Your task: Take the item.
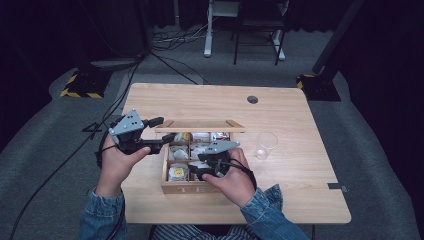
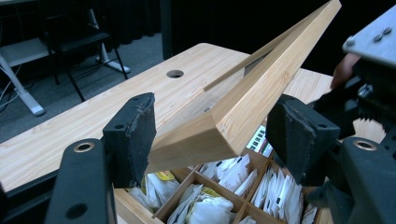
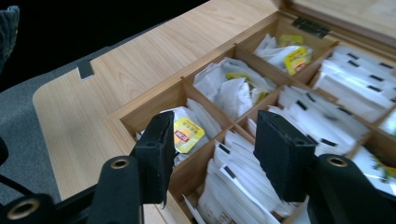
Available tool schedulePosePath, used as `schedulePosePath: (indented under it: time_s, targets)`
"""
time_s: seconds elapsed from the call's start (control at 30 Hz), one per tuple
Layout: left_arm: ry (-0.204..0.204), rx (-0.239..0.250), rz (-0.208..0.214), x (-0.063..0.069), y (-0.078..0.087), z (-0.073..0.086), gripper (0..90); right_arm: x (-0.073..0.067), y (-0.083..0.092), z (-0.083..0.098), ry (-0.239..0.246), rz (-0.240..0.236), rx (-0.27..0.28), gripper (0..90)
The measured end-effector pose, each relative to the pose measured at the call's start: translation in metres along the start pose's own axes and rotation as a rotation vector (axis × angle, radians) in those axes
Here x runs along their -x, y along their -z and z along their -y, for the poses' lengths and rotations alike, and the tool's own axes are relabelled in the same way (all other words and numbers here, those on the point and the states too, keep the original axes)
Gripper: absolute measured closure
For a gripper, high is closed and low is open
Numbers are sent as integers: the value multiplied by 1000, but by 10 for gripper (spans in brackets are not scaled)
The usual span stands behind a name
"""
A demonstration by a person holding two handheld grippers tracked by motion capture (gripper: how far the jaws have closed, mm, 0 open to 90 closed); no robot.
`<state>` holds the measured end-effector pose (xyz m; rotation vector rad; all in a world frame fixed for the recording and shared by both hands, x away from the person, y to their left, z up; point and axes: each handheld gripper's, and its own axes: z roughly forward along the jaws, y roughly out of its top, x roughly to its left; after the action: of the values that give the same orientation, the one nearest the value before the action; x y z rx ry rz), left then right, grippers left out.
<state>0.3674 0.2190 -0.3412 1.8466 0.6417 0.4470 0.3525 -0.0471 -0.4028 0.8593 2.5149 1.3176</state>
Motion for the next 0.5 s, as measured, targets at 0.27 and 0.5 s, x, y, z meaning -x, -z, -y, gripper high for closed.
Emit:
schedulePosePath:
  time_s: [0.27,0.5]
  targets:
    - [3,3,2,0,0,0,341,-8,-21,0,19,-27,-26,492]
    - [2,3,1,0,0,0,341,-13,-36,0,28,-48,-47,493]
